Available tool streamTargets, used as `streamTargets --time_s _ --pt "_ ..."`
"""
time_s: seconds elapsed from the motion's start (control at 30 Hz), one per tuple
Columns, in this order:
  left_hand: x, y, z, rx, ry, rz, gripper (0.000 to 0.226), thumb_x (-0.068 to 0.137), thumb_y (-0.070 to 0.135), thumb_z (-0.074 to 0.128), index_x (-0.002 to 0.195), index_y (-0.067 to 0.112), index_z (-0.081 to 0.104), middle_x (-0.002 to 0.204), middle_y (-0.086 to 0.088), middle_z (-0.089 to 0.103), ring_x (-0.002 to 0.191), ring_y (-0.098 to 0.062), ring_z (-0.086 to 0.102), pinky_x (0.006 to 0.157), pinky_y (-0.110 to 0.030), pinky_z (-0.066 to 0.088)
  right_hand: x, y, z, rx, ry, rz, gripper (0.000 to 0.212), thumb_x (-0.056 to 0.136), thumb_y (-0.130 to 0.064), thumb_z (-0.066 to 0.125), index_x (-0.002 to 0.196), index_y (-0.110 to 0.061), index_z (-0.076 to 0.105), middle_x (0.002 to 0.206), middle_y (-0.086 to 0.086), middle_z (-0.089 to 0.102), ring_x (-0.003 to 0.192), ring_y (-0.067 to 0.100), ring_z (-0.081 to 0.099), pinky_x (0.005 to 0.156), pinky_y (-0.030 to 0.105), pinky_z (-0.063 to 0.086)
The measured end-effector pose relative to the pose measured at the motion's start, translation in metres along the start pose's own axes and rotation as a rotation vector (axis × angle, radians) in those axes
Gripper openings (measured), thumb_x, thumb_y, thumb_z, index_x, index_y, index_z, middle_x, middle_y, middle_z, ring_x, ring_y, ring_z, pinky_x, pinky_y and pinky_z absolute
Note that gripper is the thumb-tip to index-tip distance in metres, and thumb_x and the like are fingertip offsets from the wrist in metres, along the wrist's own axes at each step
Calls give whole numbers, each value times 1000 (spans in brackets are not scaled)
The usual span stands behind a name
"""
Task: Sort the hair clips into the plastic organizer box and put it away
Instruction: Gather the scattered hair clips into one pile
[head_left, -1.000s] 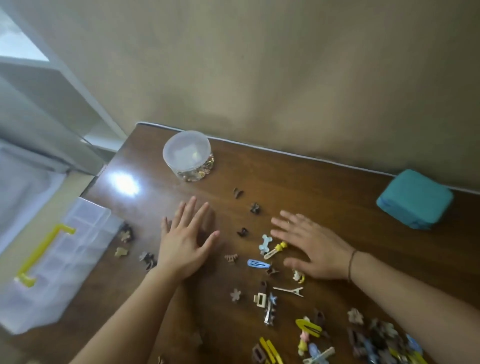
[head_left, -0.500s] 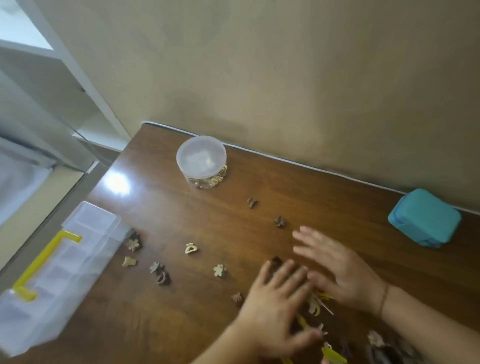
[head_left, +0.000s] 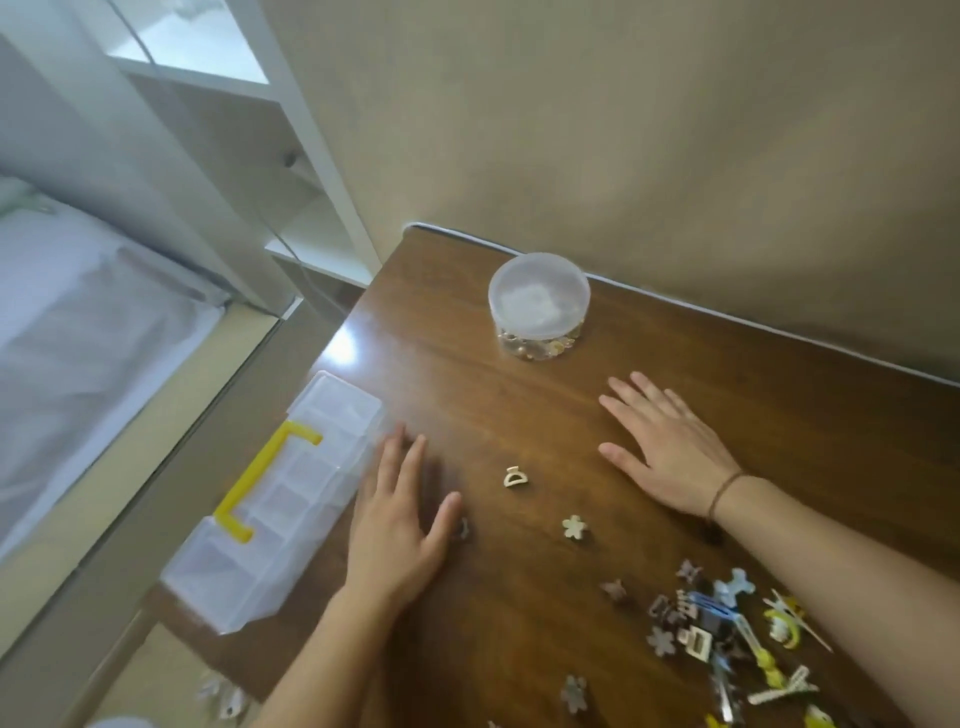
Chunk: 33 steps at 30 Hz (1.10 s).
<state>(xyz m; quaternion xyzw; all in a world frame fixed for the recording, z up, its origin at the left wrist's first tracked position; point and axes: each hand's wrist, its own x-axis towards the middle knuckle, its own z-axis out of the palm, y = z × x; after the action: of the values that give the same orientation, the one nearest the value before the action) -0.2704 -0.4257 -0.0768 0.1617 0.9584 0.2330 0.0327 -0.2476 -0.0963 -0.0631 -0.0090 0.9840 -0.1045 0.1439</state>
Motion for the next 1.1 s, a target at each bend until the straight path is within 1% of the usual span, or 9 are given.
streamTargets --time_s 0.07,0.2,0.3,0.43,0.63,0.73,0.83,0.97,1.1 --pt "6 -10 1 19 -59 -3 76 91 68 33 155 27 25 166 7 6 152 -12 -1 122 -44 18 -5 3 -1 -15 -1 -16 69 91 -64 18 152 -32 14 161 -12 0 147 8 -11 120 35 2" --pt "8 0 9 -44 -84 36 76 91 68 36 154 26 29 165 8 9 151 -9 -4 123 -41 11 -17 10 -5 -22 -29 -36 70 90 -65 17 152 -33 14 161 -13 0 146 6 -9 119 33 0" --pt "-3 25 20 -107 -124 130 77 91 70 36 153 25 32 164 6 15 152 -11 -1 123 -40 11 -36 19 -3 -7 -48 -52 72 89 -68 15 152 -32 16 160 -14 5 145 3 -8 117 29 -2" --pt "-28 77 37 -104 -270 269 80 91 72 34 156 28 20 165 10 4 150 -7 -13 122 -33 1 -78 34 7 35 -52 -45 76 86 -72 11 151 -32 18 159 -16 7 145 -1 -8 117 26 0" --pt "-67 136 70 -162 -376 430 80 93 69 41 156 21 25 165 8 9 151 -9 -9 123 -38 10 -157 48 24 106 -59 -68 68 92 -70 19 149 -34 22 157 -18 11 145 -3 -5 121 35 15" --pt "-79 157 76 -150 -429 488 79 94 70 39 156 24 22 166 9 5 151 -8 -11 123 -43 10 -183 50 34 101 -3 -78 62 95 -66 26 149 -34 24 158 -16 15 146 0 -1 121 37 14" --pt "-84 157 68 -96 -386 511 75 95 69 33 157 30 16 165 13 -1 151 -11 -11 122 -49 5 -209 51 35 284 178 90 58 94 -62 29 147 -39 26 158 -20 15 147 1 2 117 42 16" --pt "-104 104 38 -199 -182 392 66 96 61 36 151 24 37 164 6 20 152 -22 12 118 -50 15 -289 67 46 650 507 502 55 90 -58 33 142 -40 33 156 -21 22 146 2 11 114 53 23" --pt "-140 45 23 -154 -100 250 69 94 66 33 146 21 44 160 0 31 149 -25 23 112 -62 25 -376 78 77 562 492 756 56 85 -76 25 136 -53 27 151 -32 15 146 2 7 115 56 19"
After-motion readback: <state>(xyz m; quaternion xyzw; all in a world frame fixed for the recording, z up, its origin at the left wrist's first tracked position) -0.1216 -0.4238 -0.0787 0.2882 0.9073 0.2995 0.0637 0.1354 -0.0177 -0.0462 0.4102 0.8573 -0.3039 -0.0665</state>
